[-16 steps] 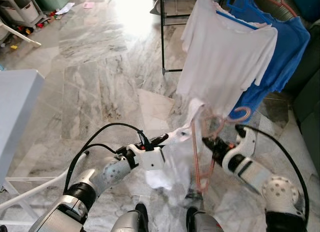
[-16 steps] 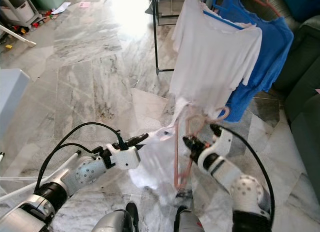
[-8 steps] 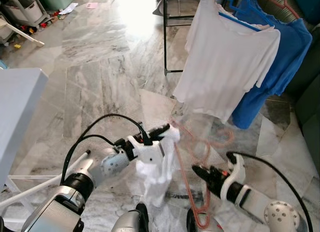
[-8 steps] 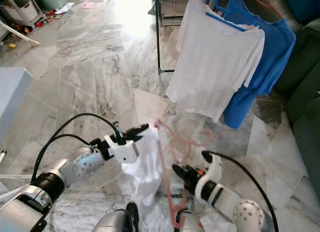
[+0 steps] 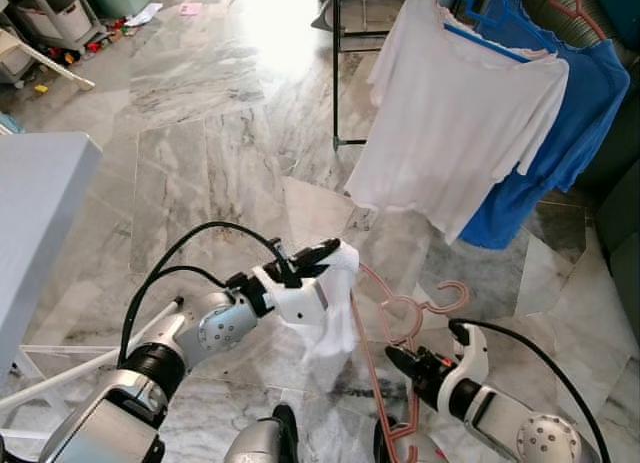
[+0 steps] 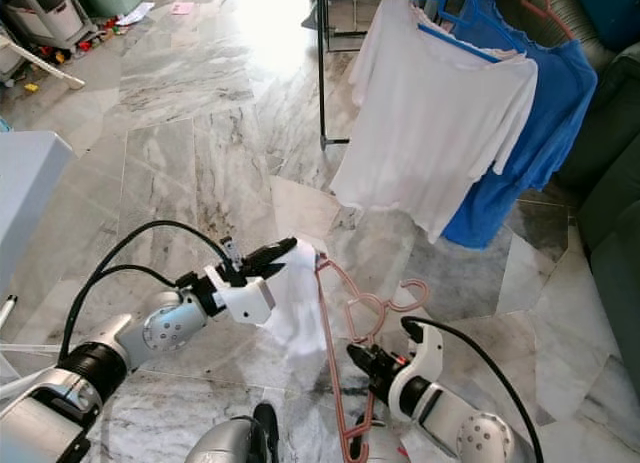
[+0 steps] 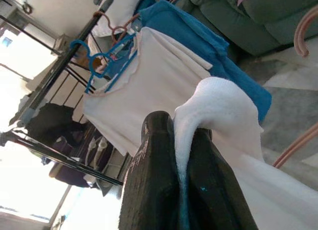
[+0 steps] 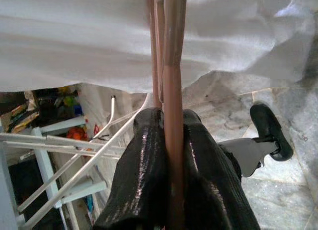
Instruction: Hang hanger
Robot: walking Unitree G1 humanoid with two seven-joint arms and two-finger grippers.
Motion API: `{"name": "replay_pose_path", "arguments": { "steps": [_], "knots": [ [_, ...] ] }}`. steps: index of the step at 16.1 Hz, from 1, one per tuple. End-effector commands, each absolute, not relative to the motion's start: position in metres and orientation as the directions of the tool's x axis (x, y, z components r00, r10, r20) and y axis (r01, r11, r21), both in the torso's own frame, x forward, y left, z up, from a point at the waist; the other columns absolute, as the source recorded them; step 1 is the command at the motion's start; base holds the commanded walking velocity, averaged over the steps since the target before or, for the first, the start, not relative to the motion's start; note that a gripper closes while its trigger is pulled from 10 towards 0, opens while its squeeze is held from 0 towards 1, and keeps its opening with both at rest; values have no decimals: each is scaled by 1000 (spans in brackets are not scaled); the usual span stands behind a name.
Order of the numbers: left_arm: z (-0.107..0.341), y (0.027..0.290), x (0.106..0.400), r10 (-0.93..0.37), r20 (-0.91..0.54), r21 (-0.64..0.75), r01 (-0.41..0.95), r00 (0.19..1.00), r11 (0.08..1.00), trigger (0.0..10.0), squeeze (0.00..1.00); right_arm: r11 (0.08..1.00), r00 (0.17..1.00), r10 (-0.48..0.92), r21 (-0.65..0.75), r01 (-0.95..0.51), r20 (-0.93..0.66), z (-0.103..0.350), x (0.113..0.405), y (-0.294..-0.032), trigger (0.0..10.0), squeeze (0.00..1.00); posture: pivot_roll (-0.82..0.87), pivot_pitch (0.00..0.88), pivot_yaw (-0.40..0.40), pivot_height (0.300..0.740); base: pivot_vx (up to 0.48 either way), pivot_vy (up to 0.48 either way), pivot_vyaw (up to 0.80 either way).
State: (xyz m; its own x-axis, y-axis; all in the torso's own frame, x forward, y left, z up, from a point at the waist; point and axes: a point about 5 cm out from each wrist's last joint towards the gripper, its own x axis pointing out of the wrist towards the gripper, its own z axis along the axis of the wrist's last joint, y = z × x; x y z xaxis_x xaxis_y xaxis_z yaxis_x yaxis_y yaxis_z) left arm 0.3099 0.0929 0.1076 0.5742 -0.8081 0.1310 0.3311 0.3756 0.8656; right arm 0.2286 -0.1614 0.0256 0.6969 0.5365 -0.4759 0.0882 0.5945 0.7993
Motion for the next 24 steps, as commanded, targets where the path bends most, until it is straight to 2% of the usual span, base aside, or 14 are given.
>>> {"name": "replay_pose_path", "arguments": {
  "steps": [1,3,4,6,7,8,9,10,12,14,17,20,24],
  "knots": [
    [115,92,308,-818,183,862,311,546,400,10000,0,588,661,579,806,67,-477,20,220,-156,10000,0,-69,241,72,740,0,0,0],
    [115,90,307,-828,179,863,320,531,391,10000,0,574,624,645,819,-14,-441,25,212,-151,10000,0,-69,241,72,740,0,0,0],
    [113,88,305,-840,166,861,339,517,379,10000,0,572,558,718,809,-134,-415,30,200,-148,10000,0,-70,242,72,740,0,0,0],
    [109,90,305,-840,141,857,361,524,368,10000,0,665,518,703,708,-237,-487,25,190,-160,10000,0,-72,245,75,740,0,0,0],
    [105,91,304,-844,115,856,379,524,352,10000,0,740,510,657,602,-299,-555,20,189,-172,10000,0,-74,246,77,740,0,0,0],
    [103,91,303,-847,99,852,395,523,344,10000,0,778,517,624,527,-342,-585,20,190,-180,10000,0,-75,246,78,740,0,0,0],
    [98,92,301,-854,68,847,423,515,322,10000,0,844,547,529,330,-423,-649,22,196,-200,10000,0,-77,248,80,740,0,0,0],
    [96,92,300,-860,47,840,446,508,310,10000,0,854,570,475,195,-482,-671,28,202,-214,10000,0,-81,247,78,740,0,0,0],
    [97,91,301,-867,46,839,452,497,304,10000,0,846,605,429,64,-529,-671,41,213,-229,10000,0,-85,244,79,740,0,0,0],
    [101,89,302,-871,52,842,447,489,301,10000,0,821,590,454,57,-568,-668,47,215,-234,10000,0,-85,244,79,740,0,0,0],
    [99,92,304,-869,17,845,457,494,276,10000,0,738,504,546,99,-668,-670,50,204,-228,10000,0,-85,242,91,740,0,0,0],
    [97,96,305,-863,-2,847,459,504,266,10000,0,715,460,564,127,-687,-685,50,195,-236,10000,0,-88,244,90,740,0,0,0],
    [99,86,298,-905,9,843,483,426,236,10000,0,658,383,623,193,-728,-682,48,188,-228,10000,0,-84,238,93,740,0,0,0]
  ]
}}
